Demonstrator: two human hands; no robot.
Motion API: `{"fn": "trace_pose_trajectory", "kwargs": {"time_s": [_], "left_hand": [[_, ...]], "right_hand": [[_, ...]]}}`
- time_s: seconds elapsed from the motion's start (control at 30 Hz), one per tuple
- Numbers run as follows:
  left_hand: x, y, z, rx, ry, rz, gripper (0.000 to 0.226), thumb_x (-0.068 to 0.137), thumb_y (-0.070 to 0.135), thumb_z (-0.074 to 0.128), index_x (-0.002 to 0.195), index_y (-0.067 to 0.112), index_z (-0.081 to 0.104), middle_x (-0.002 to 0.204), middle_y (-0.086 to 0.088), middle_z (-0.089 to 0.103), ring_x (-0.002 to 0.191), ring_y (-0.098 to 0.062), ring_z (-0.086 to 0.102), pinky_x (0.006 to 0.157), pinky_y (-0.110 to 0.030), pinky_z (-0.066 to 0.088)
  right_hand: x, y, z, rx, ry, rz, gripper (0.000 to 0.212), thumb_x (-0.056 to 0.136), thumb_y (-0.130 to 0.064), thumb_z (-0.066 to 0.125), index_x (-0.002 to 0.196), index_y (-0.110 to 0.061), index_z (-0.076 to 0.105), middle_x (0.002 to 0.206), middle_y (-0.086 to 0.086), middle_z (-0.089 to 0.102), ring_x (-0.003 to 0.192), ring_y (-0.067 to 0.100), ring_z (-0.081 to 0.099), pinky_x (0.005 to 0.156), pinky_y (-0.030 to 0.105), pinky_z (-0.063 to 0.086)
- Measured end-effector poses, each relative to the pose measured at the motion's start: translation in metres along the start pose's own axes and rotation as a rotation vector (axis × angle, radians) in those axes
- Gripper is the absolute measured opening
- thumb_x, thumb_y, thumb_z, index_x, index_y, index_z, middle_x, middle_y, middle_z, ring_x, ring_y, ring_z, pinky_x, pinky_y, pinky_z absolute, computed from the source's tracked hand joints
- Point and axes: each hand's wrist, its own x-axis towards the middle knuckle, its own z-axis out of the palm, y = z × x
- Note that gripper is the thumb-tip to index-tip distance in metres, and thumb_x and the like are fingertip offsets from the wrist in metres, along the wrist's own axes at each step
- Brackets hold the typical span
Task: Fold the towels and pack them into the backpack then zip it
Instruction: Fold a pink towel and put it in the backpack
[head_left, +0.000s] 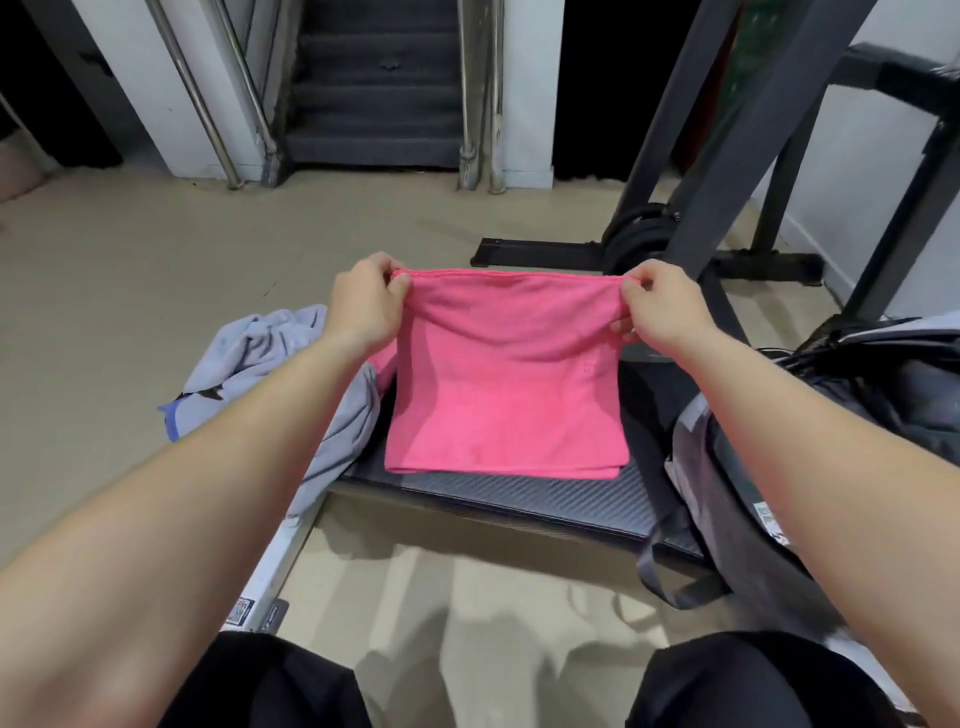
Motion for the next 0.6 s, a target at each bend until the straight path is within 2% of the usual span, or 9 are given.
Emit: {"fn": "trace_pose_trajectory", "kwargs": {"time_s": [0.07,0.13,0.2,0.27,0.37,0.43,0.47,0.5,0.6], "left_hand": [[-0.012,-0.002,-0.001,-0.002,-0.010,0.003,0.012,0.097,0.020,0.053,0.094,0.015,0.064,0.089,-0.006,0.070,0.084,-0.028,0.064,0.082,-0.034,0.047],[-0.030,-0.009,-0.001,0.004,-0.043,-0.002,0.012,0.097,0.021,0.054,0.092,0.014,0.063,0.086,-0.005,0.068,0.083,-0.027,0.063,0.076,-0.031,0.042],[-0.052,-0.021,0.000,-0.003,-0.089,0.000,0.015,0.096,0.022,0.055,0.089,0.011,0.062,0.087,-0.005,0.069,0.085,-0.024,0.062,0.075,-0.030,0.041],[-0.073,-0.035,0.001,-0.010,-0.128,0.014,0.016,0.095,0.024,0.057,0.085,0.013,0.065,0.086,-0.003,0.071,0.087,-0.022,0.065,0.081,-0.033,0.048],[-0.098,-0.051,0.006,0.016,-0.154,0.000,0.024,0.095,0.033,0.058,0.079,0.017,0.068,0.083,-0.003,0.073,0.088,-0.022,0.067,0.084,-0.037,0.052],[-0.108,-0.059,0.012,0.071,-0.148,-0.005,0.032,0.096,0.036,0.056,0.074,0.015,0.067,0.078,-0.006,0.071,0.085,-0.027,0.066,0.078,-0.037,0.050],[-0.110,-0.062,0.014,0.108,-0.150,0.002,0.032,0.096,0.034,0.057,0.075,0.014,0.069,0.076,-0.007,0.070,0.084,-0.028,0.065,0.074,-0.036,0.048],[-0.111,-0.064,0.017,0.140,-0.160,0.018,0.028,0.095,0.032,0.059,0.077,0.014,0.072,0.077,-0.006,0.071,0.083,-0.028,0.065,0.073,-0.034,0.047],[-0.106,-0.069,0.021,0.197,-0.167,0.088,0.015,0.088,0.019,0.065,0.080,0.015,0.076,0.081,-0.003,0.075,0.083,-0.025,0.067,0.077,-0.034,0.052]], "right_hand": [[-0.009,0.004,-0.002,0.033,-0.007,0.031,0.026,0.094,-0.029,0.046,0.085,-0.010,0.062,0.075,0.012,0.071,0.071,0.027,0.074,0.079,0.051,0.061],[-0.024,0.009,-0.001,0.072,-0.016,0.074,0.045,0.097,-0.038,0.043,0.078,-0.001,0.058,0.071,0.017,0.069,0.071,0.034,0.073,0.079,0.051,0.060],[-0.041,0.014,0.002,0.054,-0.013,0.106,0.056,0.097,-0.042,0.037,0.071,0.001,0.061,0.071,0.019,0.070,0.075,0.038,0.071,0.084,0.050,0.058],[-0.058,0.021,0.005,-0.016,-0.020,0.112,0.057,0.100,-0.040,0.036,0.060,-0.007,0.059,0.072,0.019,0.070,0.079,0.037,0.067,0.089,0.043,0.054],[-0.075,0.037,0.015,-0.063,-0.007,0.103,0.048,0.096,-0.030,0.052,0.052,-0.012,0.055,0.066,0.014,0.069,0.080,0.034,0.068,0.086,0.039,0.054],[-0.084,0.044,0.023,-0.115,-0.023,0.101,0.028,0.087,-0.018,0.065,0.060,-0.011,0.066,0.072,0.006,0.071,0.084,0.026,0.068,0.082,0.030,0.052],[-0.089,0.045,0.027,-0.142,-0.055,0.103,0.014,0.082,-0.012,0.069,0.068,-0.012,0.071,0.078,0.002,0.072,0.087,0.021,0.067,0.082,0.026,0.049],[-0.093,0.046,0.029,-0.165,-0.096,0.095,0.009,0.078,-0.006,0.072,0.076,-0.015,0.073,0.084,-0.001,0.072,0.089,0.017,0.066,0.084,0.023,0.047],[-0.097,0.052,0.031,-0.205,-0.188,0.057,0.026,0.075,0.003,0.073,0.091,-0.017,0.073,0.091,-0.001,0.072,0.086,0.014,0.064,0.084,0.021,0.048]]}}
